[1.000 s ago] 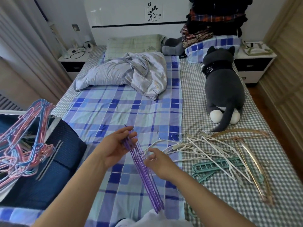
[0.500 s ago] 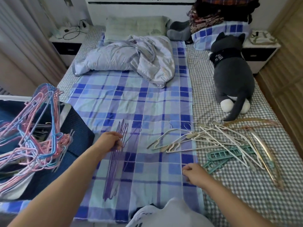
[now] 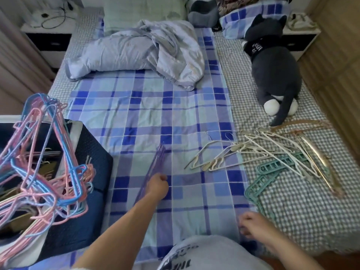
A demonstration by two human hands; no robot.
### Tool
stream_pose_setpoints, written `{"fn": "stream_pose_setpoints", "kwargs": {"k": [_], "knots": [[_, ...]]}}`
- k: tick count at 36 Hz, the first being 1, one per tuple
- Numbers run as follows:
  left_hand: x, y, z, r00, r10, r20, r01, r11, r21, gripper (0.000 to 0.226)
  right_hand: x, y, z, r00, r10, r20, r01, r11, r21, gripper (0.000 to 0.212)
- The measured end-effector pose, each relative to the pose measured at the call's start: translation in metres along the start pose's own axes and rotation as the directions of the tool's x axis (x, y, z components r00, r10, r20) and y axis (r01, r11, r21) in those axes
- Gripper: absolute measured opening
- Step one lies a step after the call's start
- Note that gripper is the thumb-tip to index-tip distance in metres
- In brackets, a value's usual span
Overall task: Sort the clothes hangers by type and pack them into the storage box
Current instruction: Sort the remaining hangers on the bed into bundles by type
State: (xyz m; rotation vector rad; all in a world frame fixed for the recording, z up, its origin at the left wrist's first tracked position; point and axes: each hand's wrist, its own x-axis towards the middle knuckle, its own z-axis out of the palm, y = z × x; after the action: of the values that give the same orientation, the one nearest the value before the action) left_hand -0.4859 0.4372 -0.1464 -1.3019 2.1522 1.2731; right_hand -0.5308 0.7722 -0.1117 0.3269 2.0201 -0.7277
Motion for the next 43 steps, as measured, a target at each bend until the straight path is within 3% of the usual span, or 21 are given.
{"fn": "stream_pose_setpoints", "kwargs": {"k": [4, 11, 14, 20, 23, 25, 28, 33, 38, 43], "knots": [[0.017, -0.005, 0.025, 0.983, 0.003, 0.183, 0.01, 0.998, -0.066, 0.015, -0.014, 0.0, -0.004, 0.999, 0.03, -0.035, -0.029, 1.0, 0.009, 0.014], [0.015, 0.018, 0.036, 0.955, -0.065, 0.289, 0.144, 0.954, -0.262, 0.021, -0.02, -0.006, -0.004, 0.997, 0.042, -0.064, -0.041, 0.999, 0.01, 0.014], [0.021, 0.023, 0.045, 0.953, -0.054, 0.297, 0.152, 0.936, -0.318, 0.01, -0.021, -0.01, -0.001, 0.996, 0.043, -0.08, -0.041, 0.999, 0.022, 0.015], [0.005, 0.053, 0.082, 0.903, 0.067, 0.425, 0.077, 0.947, -0.312, 0.031, -0.024, -0.007, -0.003, 0.995, 0.052, -0.089, -0.049, 0.998, 0.025, 0.016], [-0.01, 0.062, 0.099, 0.865, 0.047, 0.5, 0.11, 0.953, -0.281, 0.046, -0.025, 0.003, -0.01, 0.993, 0.057, -0.1, -0.054, 0.998, 0.036, 0.016], [-0.016, 0.067, 0.106, 0.858, 0.034, 0.513, 0.144, 0.942, -0.302, 0.043, -0.027, 0.011, -0.02, 0.993, 0.068, -0.101, -0.064, 0.997, 0.036, 0.015], [-0.017, 0.063, 0.117, 0.861, 0.038, 0.507, 0.165, 0.923, -0.348, 0.026, -0.03, 0.024, -0.036, 0.991, 0.06, -0.117, -0.06, 0.998, 0.006, 0.015], [-0.022, 0.051, 0.132, 0.902, 0.024, 0.43, 0.151, 0.917, -0.369, 0.053, -0.012, 0.061, -0.074, 0.989, 0.094, -0.114, -0.097, 0.995, -0.016, 0.017], [-0.044, 0.035, 0.15, 0.965, -0.003, 0.261, 0.089, 0.943, -0.32, 0.045, 0.03, 0.096, -0.121, 0.979, 0.202, -0.017, -0.202, 0.979, 0.039, 0.017], [-0.059, 0.019, 0.171, 0.97, -0.217, 0.105, 0.238, 0.935, -0.263, 0.042, 0.095, 0.122, -0.191, 0.984, 0.171, 0.044, -0.166, 0.981, -0.101, 0.017]]}}
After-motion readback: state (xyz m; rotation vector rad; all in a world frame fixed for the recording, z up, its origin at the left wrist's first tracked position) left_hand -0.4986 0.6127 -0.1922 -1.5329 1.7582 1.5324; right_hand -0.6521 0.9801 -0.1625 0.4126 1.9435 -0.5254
